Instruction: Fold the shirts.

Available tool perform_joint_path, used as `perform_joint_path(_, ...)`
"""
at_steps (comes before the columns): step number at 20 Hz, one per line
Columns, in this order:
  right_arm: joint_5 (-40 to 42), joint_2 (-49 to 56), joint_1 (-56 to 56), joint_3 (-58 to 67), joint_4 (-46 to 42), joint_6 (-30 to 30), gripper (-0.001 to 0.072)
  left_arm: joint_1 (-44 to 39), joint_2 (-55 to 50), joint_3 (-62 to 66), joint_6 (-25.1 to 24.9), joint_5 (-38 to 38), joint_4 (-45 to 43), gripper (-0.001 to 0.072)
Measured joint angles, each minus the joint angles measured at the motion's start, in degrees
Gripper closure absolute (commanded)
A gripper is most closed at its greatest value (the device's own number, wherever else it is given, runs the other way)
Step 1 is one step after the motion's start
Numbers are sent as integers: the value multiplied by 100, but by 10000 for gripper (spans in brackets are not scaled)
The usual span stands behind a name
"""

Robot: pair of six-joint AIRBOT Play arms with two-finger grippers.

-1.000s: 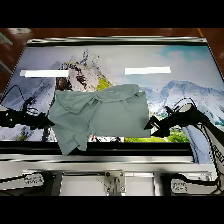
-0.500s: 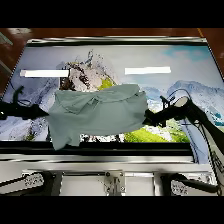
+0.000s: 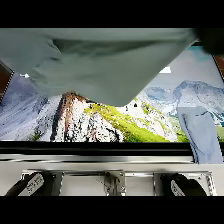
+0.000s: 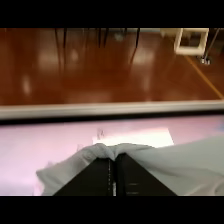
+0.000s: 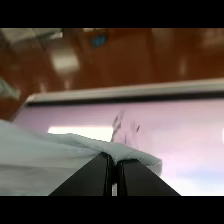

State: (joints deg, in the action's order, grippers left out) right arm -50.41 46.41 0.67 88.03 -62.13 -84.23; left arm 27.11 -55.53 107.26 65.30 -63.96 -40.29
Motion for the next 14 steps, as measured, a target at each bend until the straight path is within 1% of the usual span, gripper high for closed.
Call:
perform_joint_path(1, -33, -223, 0, 188, -240, -114, 654, 0, 197, 297, 162, 35, -52, 667)
perform_joint_path(3, -372, -645, 0, 439, -715, -326, 653, 0, 555, 645, 466, -66, -280, 667)
perform_joint_path(5, -837, -1003, 0, 575, -1143, -490, 653, 0, 916, 839, 804, -444, -638, 667)
perform_joint_path(7, -1394, -1305, -2, 647, -1604, -586, 653, 0, 1167, 933, 1029, -955, -916, 667)
perform_joint_path(10, -2267, -1582, 0, 693, -2260, -669, 653, 0, 1377, 999, 1217, -1641, -1239, 667)
perform_joint_path(14, -2889, -1657, -2, 713, -2710, -756, 654, 0, 1423, 782, 1320, -2129, -1408, 667)
